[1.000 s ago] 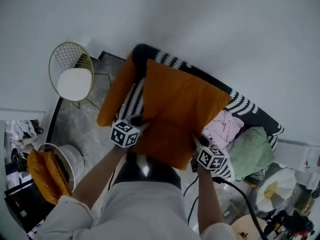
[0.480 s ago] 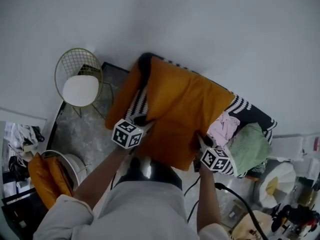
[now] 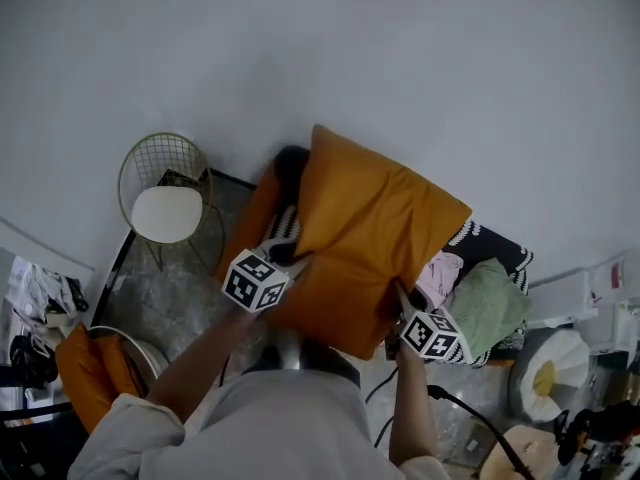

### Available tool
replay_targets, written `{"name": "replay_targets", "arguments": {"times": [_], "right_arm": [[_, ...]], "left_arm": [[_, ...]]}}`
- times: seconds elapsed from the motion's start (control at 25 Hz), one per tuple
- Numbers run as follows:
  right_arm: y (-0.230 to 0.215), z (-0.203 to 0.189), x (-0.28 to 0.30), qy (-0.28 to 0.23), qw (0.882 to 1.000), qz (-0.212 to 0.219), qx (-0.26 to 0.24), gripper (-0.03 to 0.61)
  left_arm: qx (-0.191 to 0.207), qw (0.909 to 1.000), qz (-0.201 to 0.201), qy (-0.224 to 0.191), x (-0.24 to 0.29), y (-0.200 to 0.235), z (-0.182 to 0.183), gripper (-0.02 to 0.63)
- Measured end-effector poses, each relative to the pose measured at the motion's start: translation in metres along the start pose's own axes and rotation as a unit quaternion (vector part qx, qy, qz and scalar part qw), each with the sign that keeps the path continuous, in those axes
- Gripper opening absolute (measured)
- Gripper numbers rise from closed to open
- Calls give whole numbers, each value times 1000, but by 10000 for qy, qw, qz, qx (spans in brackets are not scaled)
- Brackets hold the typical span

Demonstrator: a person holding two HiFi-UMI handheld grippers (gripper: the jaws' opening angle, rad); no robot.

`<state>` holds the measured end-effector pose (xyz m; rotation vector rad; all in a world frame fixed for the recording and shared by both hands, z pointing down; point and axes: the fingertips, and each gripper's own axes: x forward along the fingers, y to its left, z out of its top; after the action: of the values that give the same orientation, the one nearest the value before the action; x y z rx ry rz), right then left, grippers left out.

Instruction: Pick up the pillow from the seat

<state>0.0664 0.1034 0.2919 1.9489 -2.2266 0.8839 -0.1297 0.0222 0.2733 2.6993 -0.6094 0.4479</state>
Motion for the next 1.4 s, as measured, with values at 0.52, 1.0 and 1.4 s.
{"name": "replay_targets", "arguments": {"times": [0.52, 1.0, 1.4], "right_arm": [[31, 15, -115, -844, 9960, 134, -277, 92], [-7, 45, -188, -1150, 9902, 324, -723, 84], [-33, 57, -202, -1242, 9892, 391, -671, 84]], "left_arm": [[640, 9960, -121, -617, -53, -97, 40, 101], [589, 9919, 61, -1121, -32, -177, 61, 97], [675, 9905, 167, -1186, -15, -201, 72, 101]]}}
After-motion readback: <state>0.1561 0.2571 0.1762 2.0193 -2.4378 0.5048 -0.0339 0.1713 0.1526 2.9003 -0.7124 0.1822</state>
